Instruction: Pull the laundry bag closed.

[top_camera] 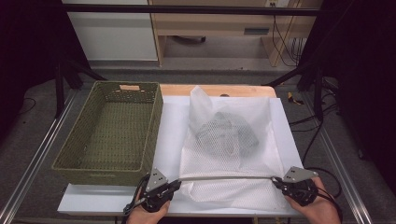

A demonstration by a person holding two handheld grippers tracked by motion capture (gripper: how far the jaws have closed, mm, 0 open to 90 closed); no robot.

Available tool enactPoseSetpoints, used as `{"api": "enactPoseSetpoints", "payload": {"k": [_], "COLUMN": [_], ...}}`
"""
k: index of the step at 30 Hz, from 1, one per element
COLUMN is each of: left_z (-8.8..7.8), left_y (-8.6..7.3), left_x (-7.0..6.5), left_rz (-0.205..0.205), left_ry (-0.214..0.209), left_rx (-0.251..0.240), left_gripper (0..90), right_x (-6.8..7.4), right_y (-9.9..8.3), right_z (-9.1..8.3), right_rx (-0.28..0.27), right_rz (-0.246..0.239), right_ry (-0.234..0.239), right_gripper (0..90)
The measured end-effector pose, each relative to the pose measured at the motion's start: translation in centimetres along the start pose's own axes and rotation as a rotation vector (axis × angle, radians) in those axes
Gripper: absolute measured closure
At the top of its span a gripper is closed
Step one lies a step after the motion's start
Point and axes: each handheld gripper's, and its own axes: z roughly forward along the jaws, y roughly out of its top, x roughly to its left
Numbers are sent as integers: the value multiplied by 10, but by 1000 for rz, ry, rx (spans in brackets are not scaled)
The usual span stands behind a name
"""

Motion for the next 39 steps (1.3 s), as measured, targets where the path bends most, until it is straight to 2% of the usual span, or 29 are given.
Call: {"api": "enactPoseSetpoints", "payload": {"k": [5, 9, 13, 21, 24, 31, 34, 39], "left_z": [-1, -1, 0, 1, 1, -1, -1, -1], "left_y": [0, 0, 0, 0, 0, 0, 0, -1], "left_x": [3, 2, 1, -2, -2, 0, 0, 2], "left_rz": [-10, -10, -7, -2, -2, -14, -16, -23], "left_ry": [4, 1, 0, -2, -4, 10, 12, 19], "left_rx": [-3, -5, -1, 0, -1, -11, -8, -9], "left_gripper": [875, 875, 875, 876, 876, 878, 878, 878], "right_x": [1, 1, 0, -5, -8, -9, -12, -19], "right_y": [1, 3, 1, -2, -3, -4, -8, -15], "right_z": [-8, -16, -14, -15, -16, -14, -15, -17], "right_rx": [18, -5, 0, 8, -6, 28, 27, 46], "right_rz": [-6, -7, -1, 14, 22, 5, 20, 35], "right_ry": [-18, -23, -15, -29, -16, -21, -11, -23], "right_gripper": [818, 818, 818, 818, 818, 818, 818, 818]}}
